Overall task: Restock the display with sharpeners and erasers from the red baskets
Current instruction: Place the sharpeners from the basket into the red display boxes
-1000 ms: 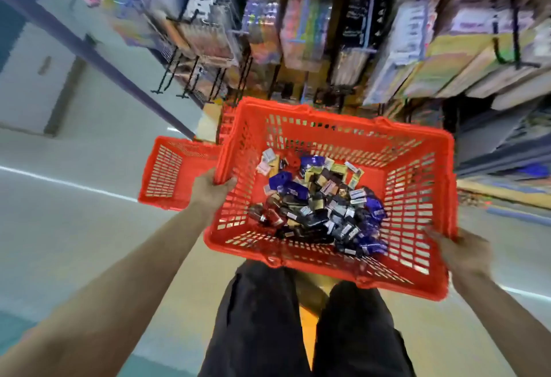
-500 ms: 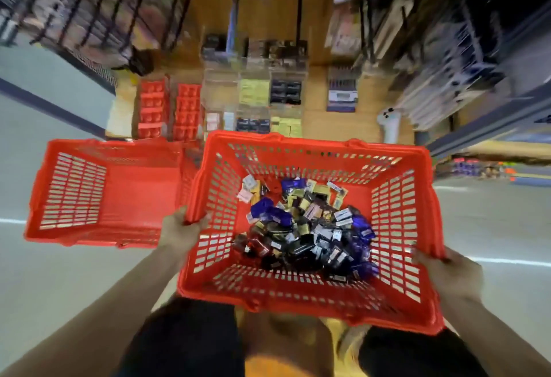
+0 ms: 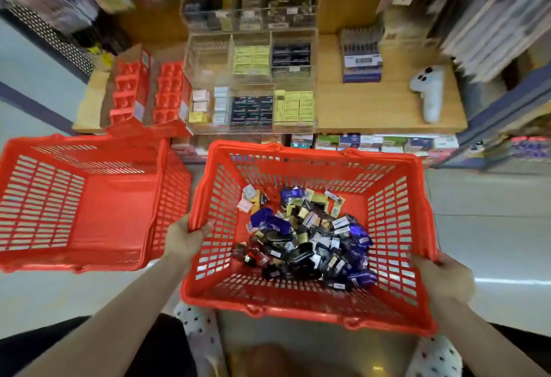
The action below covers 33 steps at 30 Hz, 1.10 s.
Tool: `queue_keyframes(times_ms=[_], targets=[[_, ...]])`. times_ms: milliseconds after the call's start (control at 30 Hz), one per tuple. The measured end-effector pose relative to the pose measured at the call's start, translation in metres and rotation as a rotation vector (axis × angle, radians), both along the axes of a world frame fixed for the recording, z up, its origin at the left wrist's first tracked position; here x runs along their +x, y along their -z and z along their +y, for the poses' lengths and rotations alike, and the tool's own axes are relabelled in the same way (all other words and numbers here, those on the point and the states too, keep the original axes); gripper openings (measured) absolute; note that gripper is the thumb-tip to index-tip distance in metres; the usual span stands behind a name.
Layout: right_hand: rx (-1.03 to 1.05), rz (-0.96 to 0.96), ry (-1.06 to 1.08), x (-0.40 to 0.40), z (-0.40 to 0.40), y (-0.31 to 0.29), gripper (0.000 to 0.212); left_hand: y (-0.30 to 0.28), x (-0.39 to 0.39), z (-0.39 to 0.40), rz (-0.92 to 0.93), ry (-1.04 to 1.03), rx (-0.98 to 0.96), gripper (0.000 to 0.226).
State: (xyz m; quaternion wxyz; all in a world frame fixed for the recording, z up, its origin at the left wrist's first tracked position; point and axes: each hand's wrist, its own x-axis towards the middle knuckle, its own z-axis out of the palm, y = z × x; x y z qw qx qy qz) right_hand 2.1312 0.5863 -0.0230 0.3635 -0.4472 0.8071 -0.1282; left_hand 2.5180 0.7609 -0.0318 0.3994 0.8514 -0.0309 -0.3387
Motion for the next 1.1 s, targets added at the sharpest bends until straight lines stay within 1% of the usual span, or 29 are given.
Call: queue_keyframes(times_ms=[200, 300, 400, 533, 600, 633, 700, 733, 767, 800, 867, 933, 1033, 1100], targets=[[-0.077, -0.057, -0.031, 0.021, -0.008, 0.03, 0.029, 0.035, 0.01, 0.002, 0.016, -0.053, -0.055, 0.015], [-0.111, -0.079, -0.045, 0.033, -0.019, 0.032, 0.028, 0.044, 0.019, -0.002, 0.028, -0.058, -0.124, 0.016], [-0.095, -0.039, -0.133, 0.042, -0.02, 0.031, 0.029, 0.041, 0.026, -0.002, -0.002, -0.048, -0.096, 0.017], [-0.138, 0.019, -0.187, 0.059, -0.023, 0.035, 0.033, 0.04, 0.039, -0.005, -0.022, -0.03, -0.076, 0.023], [-0.114, 0.061, -0.235, 0.062, -0.027, 0.033, 0.033, 0.039, 0.043, -0.007, -0.084, 0.046, -0.024, 0.028], [-0.092, 0.07, -0.276, 0.063, -0.029, 0.03, 0.033, 0.035, 0.042, -0.007, -0.122, 0.096, 0.01, 0.035], [-0.051, 0.071, -0.346, 0.064, -0.028, 0.021, 0.039, 0.024, 0.035, -0.005, -0.178, 0.203, 0.072, 0.06], [-0.035, 0.078, -0.381, 0.065, -0.025, 0.014, 0.048, 0.016, 0.031, -0.003, -0.204, 0.261, 0.104, 0.072], [-0.035, 0.097, -0.422, 0.067, -0.021, 0.007, 0.06, 0.008, 0.027, 0.0, -0.243, 0.323, 0.137, 0.079], [-0.061, 0.12, -0.473, 0.069, -0.015, 0.001, 0.069, 0.002, 0.022, 0.005, -0.296, 0.395, 0.169, 0.081], [-0.138, 0.117, -0.588, 0.075, -0.001, -0.014, 0.076, -0.013, 0.014, 0.014, -0.408, 0.545, 0.212, 0.077], [-0.185, 0.09, -0.702, 0.082, 0.015, -0.029, 0.076, -0.029, 0.005, 0.019, -0.469, 0.648, 0.169, 0.066], [-0.217, 0.099, -0.83, 0.096, 0.034, -0.044, 0.069, -0.048, -0.008, 0.019, -0.422, 0.755, 0.116, 0.051], [-0.186, 0.024, -0.86, 0.106, 0.043, -0.044, 0.064, -0.051, -0.013, 0.012, -0.393, 0.805, 0.113, 0.044]])
